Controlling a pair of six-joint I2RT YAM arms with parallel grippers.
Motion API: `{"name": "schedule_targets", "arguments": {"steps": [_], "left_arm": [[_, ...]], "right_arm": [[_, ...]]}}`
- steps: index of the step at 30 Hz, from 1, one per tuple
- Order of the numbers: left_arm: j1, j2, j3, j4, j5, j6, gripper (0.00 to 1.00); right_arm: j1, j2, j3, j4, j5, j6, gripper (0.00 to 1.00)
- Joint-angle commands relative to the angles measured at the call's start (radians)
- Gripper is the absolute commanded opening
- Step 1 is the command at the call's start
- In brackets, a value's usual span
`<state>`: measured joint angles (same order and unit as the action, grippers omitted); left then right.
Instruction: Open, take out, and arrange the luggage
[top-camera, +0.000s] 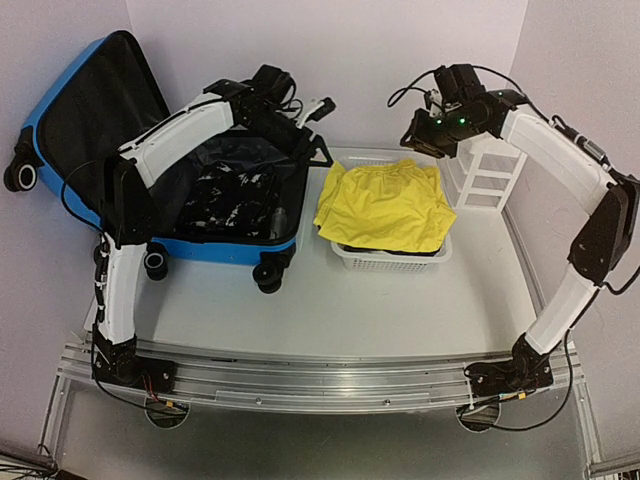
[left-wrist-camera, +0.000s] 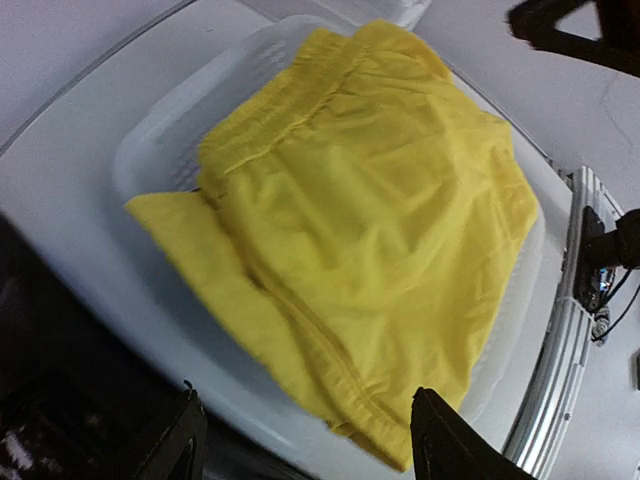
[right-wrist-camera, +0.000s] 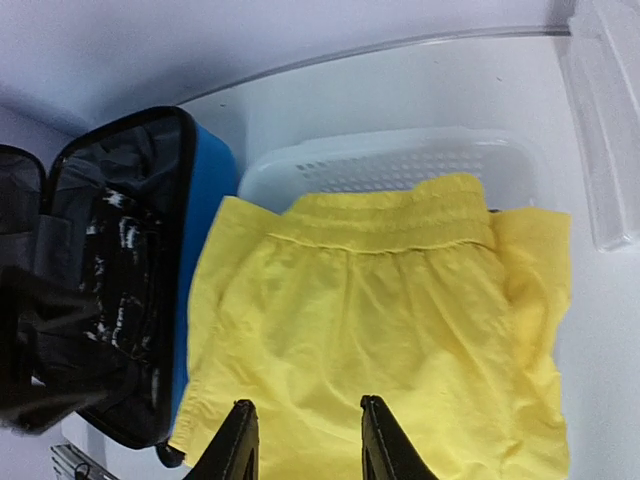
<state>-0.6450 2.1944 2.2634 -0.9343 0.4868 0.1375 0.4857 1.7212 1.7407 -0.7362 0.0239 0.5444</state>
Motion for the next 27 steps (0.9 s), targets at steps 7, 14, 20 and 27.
{"name": "schedule_targets", "arguments": {"steps": [7, 14, 20, 27], "left_arm": [[0.434, -0.24, -0.371, 0.064, -0.166, -0.119, 0.92], [0.61, -0.238, -0.589, 0.131, -0.172, -0.1, 0.91], [0.625, -0.168, -0.642, 0.157, -0.195, -0.048, 0.89], [0.636, -0.095, -0.66, 0.171, -0.15, -0.055, 0.89]], "right_arm": [[0.253, 0.445, 0.483, 0.207, -0.085, 0.106, 0.54], [0.342, 0.788, 0.828, 0.235, -0.083, 0.188, 0.57], [0.407, 0.913, 0.863, 0.246, 0.155, 0.17, 0.57], [0.456, 1.064, 0.936, 0.217, 0.228, 0.159, 0.57]]}}
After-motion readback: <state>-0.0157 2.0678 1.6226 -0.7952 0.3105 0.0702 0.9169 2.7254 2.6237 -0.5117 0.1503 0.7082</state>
